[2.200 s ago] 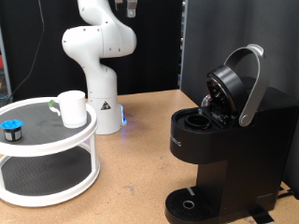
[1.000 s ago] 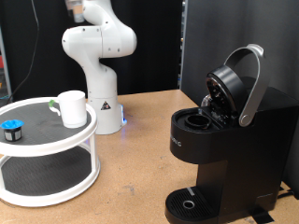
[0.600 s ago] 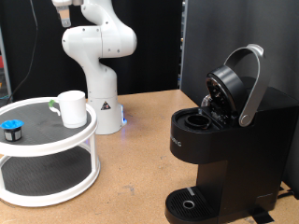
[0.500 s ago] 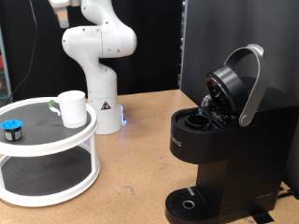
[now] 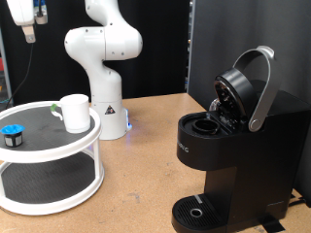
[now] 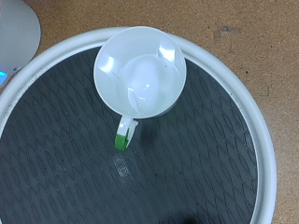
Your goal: Make a cup of coffee with the keurig machine
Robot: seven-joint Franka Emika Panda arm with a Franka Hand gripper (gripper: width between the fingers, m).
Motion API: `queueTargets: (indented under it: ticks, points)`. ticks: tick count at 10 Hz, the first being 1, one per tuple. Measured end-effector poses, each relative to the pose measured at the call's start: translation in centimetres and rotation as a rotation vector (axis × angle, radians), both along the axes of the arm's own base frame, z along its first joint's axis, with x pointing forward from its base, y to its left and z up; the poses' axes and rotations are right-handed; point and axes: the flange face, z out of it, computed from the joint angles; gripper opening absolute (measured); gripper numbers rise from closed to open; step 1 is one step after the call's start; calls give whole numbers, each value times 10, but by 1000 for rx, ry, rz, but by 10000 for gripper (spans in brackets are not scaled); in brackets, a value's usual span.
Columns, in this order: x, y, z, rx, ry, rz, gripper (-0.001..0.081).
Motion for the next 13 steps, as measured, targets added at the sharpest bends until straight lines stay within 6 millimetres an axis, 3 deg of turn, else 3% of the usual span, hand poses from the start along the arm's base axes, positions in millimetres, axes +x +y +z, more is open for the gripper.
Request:
queueTargets:
  ticks: [3,6,9,13]
  points:
    - [2,-4,-4,-4,-27,-4,800]
    - [6,-27,-17,-20,-50,-41,800]
    - [19,-47,-29,-41,-25,-62,800]
    - [37,-54,-38,-50,-7,46,800]
